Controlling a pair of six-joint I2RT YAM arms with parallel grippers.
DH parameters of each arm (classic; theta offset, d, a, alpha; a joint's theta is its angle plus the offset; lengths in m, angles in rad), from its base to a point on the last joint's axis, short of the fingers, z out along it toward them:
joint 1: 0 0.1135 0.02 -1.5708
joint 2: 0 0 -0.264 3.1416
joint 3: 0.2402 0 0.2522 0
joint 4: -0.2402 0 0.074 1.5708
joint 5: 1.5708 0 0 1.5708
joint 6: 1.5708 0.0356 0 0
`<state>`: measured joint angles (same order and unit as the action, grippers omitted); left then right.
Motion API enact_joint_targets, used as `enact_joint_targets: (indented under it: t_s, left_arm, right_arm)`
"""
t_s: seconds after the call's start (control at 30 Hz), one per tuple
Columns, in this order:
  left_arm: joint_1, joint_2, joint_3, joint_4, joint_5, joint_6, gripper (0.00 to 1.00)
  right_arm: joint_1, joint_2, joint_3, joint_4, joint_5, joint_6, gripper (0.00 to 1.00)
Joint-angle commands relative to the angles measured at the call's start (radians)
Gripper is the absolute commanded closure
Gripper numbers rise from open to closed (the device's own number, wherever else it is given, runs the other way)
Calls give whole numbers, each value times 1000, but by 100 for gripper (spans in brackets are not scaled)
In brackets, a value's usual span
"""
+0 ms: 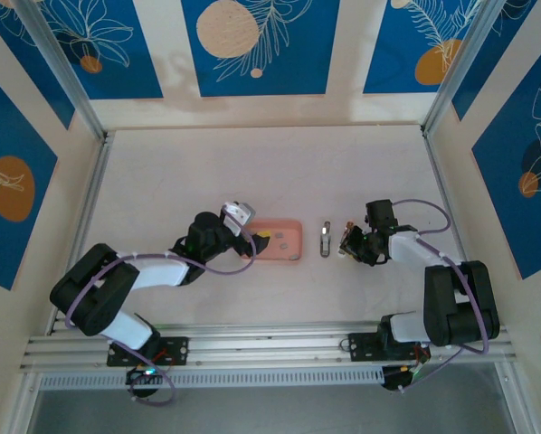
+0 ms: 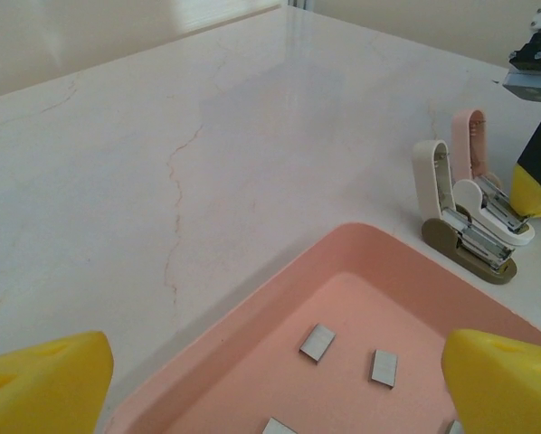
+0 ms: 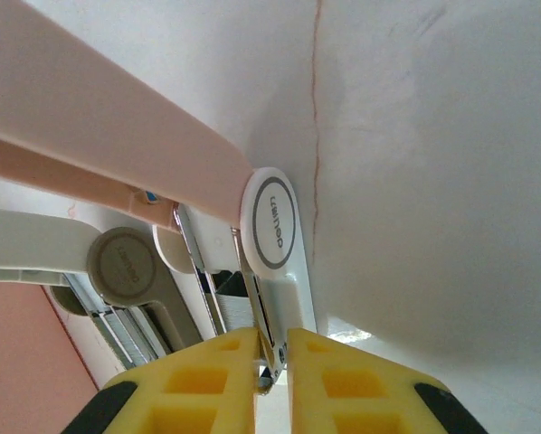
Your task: Load the staples into the stapler
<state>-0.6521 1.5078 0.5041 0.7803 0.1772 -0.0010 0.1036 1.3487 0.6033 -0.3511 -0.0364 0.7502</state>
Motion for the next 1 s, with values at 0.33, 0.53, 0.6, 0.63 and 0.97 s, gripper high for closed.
enact_joint_targets:
  t_s: [0.33,0.53,0.6,0.63,0.97]
  left_arm:
    - [-7,0,307,-412,95,5,7]
    - [-12,98,545,-666,231,-2,10]
    - [-18,145,620,-735,251,-1,11]
    - [-22,164,651,-762,263,1,11]
    - [-68,442,1048,-1061,416,82,13]
  right_arm:
    - [-74,-171,96,-167,-108,-66,68]
    - [-178,-196,109,-184,-264,-104,62]
    - [-200,-188,113,-190,-308,-123,61]
    - [-208,-183,115,-193,-319,-130,61]
    - [-258,-207,66,-215,-380,-138,61]
